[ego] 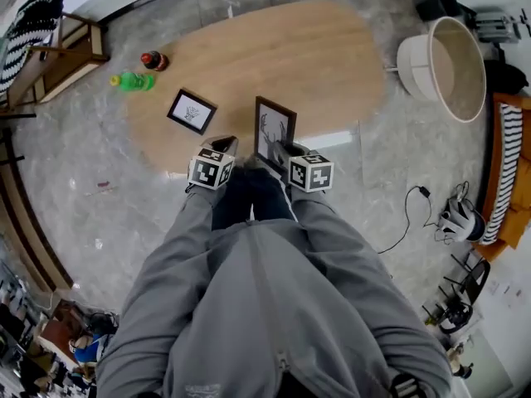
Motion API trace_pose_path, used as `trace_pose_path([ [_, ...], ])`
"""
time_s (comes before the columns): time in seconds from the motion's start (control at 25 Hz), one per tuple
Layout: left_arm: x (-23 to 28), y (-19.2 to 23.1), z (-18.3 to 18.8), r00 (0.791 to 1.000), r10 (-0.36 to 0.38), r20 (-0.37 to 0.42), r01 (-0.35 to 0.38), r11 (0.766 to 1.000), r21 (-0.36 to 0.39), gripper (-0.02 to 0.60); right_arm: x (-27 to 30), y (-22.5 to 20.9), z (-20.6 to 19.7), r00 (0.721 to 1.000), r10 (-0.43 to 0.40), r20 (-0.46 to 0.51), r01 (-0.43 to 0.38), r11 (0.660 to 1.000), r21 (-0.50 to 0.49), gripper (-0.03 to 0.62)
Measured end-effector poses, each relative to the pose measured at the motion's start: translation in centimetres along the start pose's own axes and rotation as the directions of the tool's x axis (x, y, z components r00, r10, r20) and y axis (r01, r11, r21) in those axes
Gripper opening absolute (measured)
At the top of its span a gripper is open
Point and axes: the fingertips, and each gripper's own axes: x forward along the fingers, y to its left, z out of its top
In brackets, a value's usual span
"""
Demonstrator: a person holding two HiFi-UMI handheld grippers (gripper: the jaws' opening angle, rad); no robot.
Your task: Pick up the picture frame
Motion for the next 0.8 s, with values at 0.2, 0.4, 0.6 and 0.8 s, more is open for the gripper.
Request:
trace_pose_path([
  [0.2, -5.7, -0.6, 4.7, 0.985, 0.067, 0.157, -0.069, 0.998, 0.010, 0.017, -5.0, 3.6, 7.2, 0.985, -0.059, 0.160, 0.087, 0.981, -0.175, 0.037],
  [0.4, -12.6, -2.8, 9.1, 0.934, 0.128, 0.334, -0.142, 0.990, 0.018, 0.017, -11.4, 8.3, 11.9, 0.947, -0.058, 0.317, 0.159, 0.940, -0.303, 0.037],
  [0.6, -20.8, -4.9, 13.7, 0.842, 0.150, 0.518, -0.206, 0.977, 0.052, 0.017, -17.7, 13.8, 15.8, 0.881, -0.041, 0.470, 0.238, 0.900, -0.366, 0.037],
  [0.8, -28.6, -8.1, 17.9, 0.727, 0.173, 0.665, -0.302, 0.950, 0.083, 0.017, -25.1, 18.9, 19.4, 0.784, 0.016, 0.620, 0.297, 0.868, -0.398, 0.037],
])
